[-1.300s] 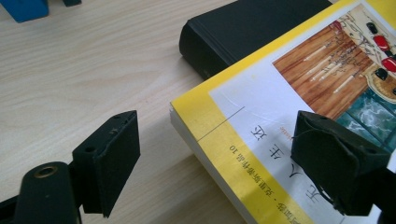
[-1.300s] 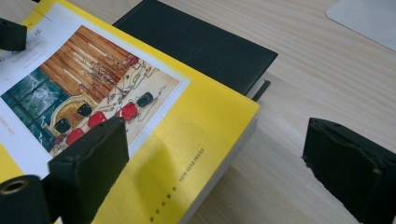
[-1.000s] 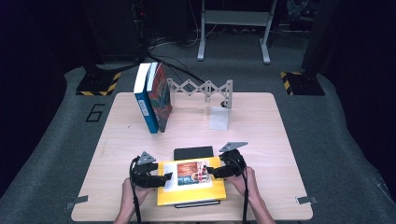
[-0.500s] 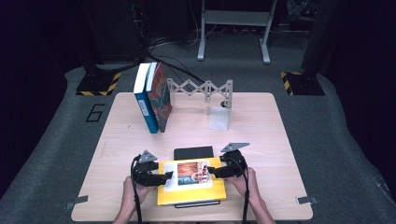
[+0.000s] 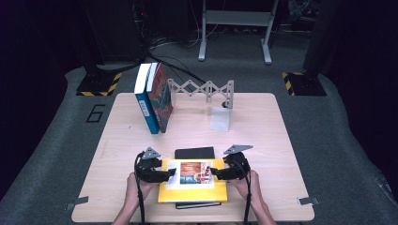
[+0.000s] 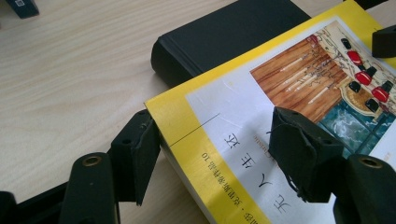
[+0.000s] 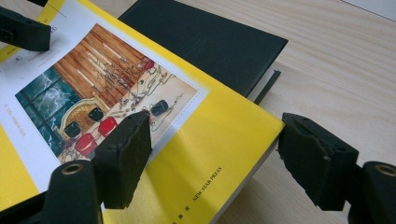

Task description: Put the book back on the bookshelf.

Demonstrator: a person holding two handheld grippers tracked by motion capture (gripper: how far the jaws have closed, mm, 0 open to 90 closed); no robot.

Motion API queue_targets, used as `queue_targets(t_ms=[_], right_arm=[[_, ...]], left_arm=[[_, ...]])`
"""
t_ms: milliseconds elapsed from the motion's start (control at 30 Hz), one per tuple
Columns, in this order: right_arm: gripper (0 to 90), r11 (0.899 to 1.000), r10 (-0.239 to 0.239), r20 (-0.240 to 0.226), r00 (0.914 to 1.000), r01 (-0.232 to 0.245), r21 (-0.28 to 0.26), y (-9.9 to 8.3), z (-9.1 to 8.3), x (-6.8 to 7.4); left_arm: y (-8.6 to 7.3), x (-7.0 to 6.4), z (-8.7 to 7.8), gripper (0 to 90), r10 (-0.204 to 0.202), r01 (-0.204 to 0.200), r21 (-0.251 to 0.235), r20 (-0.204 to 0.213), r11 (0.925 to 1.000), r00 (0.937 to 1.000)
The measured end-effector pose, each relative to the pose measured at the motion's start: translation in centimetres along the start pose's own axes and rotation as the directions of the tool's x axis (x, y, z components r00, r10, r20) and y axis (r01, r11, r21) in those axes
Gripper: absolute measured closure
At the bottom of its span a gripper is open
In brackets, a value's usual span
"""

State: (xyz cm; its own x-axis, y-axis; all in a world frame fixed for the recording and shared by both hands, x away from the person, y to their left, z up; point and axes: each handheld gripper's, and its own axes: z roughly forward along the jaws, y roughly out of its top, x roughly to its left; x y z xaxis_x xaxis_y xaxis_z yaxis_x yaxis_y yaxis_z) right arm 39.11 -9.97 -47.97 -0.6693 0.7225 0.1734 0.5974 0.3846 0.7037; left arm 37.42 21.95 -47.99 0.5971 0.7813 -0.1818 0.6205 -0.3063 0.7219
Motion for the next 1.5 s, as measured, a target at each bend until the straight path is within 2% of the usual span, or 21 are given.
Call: queue_targets(t_ms=[100,267,467,600,733,800,833,867,967,1033,1200,1500], right_arm=[[25.8,1.0,-0.003,0.011,0.9999,0.004,-0.007,-0.2,-0.2,-0.1],[26.1,1.0,0.023,0.01,0.9997,-0.023,-0.014,-0.5,-0.4,-0.2],[25.2,1.0,0.0,0.007,1.0,0.0,0.002,-0.2,-0.4,-0.3],[24.1,1.0,-0.016,0.019,0.9997,0.016,0.02,0.4,-0.2,-0.3],[24.6,0.999,-0.037,0.026,0.999,0.037,0.016,1.0,0.2,-0.1],[24.8,0.999,-0.041,0.019,0.999,0.04,0.017,1.1,0.3,0.1],[24.7,0.999,-0.041,0.024,0.9989,0.04,0.021,1.2,0.4,0.2],[24.7,0.998,-0.055,0.025,0.9982,0.054,0.024,1.3,0.5,0.1],[25.5,0.999,-0.037,0.008,0.9993,0.037,0.035,1.3,0.6,-0.1],[25.7,0.999,-0.034,0.011,0.9993,0.034,0.037,1.3,0.6,-0.1],[26.3,1.0,-0.02,0.015,0.9997,0.02,0.024,1.0,0.5,-0.2],[27.6,1.0,0.012,0.047,0.9988,-0.012,0.007,0.5,0.1,0.0]], left_arm=[[0.4,0.2,0.3,34.3,0.003,-0.003,0.002,0.011,1.0,0.9999],[0.6,0.1,0.5,34.4,0.009,-0.009,0.006,0.006,0.9999,0.9999],[0.4,-0.2,0.2,32.4,0.01,-0.01,0.002,-0.024,0.9999,0.9997],[-0.3,-0.2,-0.3,23.8,-0.002,0.003,0.004,-0.04,1.0,0.9992],[-1.0,-0.2,-0.9,22.0,-0.018,0.018,-0.007,-0.046,0.9998,0.9988],[-1.4,-0.2,-1.4,23.6,-0.013,0.013,-0.001,-0.037,0.9999,0.9992],[-1.5,-0.3,-1.5,25.9,-0.013,0.013,0.005,-0.017,0.9999,0.9998],[-1.5,-0.3,-1.5,30.7,-0.008,0.008,0.0,-0.002,1.0,1.0],[-1.3,-0.5,-1.4,39.8,-0.003,0.003,-0.003,0.011,1.0,0.9999],[-1.1,-0.4,-1.3,39.8,-0.001,0.001,0.008,0.019,1.0,0.9998],[-1.0,-0.1,-0.9,40.5,-0.012,0.012,-0.003,0.033,0.9999,0.9994],[0.4,0.5,0.2,43.0,0.008,-0.008,-0.002,0.036,1.0,0.9993]])
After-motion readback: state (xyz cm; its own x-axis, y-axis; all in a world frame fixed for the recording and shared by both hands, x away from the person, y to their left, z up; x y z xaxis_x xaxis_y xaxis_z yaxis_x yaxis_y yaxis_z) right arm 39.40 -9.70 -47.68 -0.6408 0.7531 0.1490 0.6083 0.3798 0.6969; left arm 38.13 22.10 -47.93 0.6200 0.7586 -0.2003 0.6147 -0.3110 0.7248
